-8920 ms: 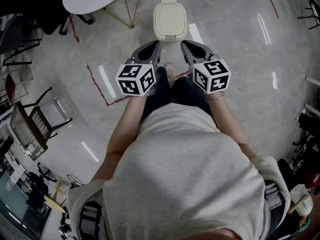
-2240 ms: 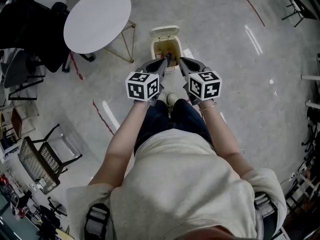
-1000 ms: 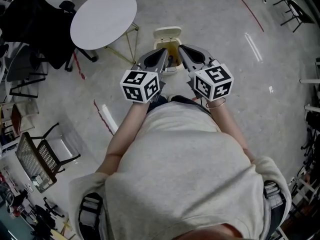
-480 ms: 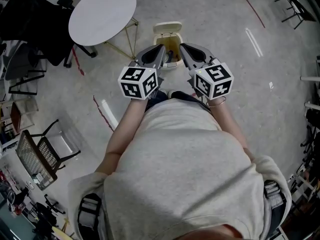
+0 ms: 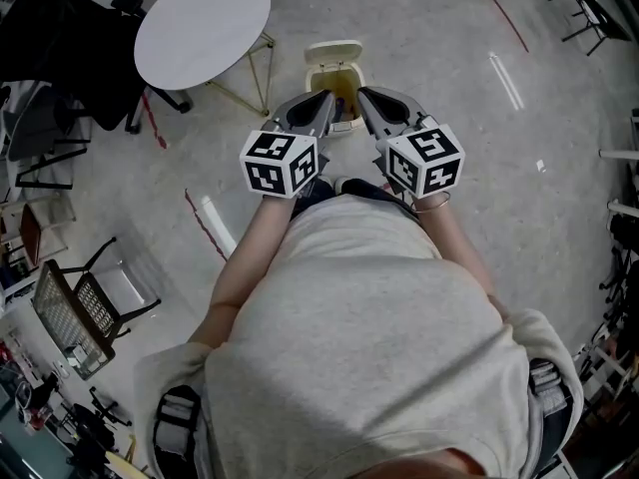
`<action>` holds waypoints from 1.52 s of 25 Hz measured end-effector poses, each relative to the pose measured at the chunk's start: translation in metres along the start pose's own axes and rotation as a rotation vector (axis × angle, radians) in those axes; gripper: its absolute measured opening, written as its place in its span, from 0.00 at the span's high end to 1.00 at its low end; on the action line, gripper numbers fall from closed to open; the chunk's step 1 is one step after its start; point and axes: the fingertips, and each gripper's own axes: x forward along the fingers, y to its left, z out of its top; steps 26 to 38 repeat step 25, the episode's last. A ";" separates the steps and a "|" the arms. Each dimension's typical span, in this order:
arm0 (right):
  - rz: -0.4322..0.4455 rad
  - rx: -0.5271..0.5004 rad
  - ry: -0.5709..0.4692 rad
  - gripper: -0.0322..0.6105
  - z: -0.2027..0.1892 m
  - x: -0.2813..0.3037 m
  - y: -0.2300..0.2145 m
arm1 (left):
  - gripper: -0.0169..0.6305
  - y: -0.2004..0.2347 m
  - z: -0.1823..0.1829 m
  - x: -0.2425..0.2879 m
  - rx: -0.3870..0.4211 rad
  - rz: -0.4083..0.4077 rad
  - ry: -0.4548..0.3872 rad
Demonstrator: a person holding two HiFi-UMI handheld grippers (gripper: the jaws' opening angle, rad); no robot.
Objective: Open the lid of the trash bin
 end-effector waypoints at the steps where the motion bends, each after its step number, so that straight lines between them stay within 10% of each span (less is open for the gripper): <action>1: 0.003 -0.001 0.001 0.94 0.000 0.000 0.001 | 0.96 -0.001 -0.002 0.001 0.001 -0.003 0.005; 38: -0.004 -0.002 0.036 0.94 -0.012 0.003 0.005 | 0.96 0.002 -0.010 -0.008 0.006 -0.011 0.026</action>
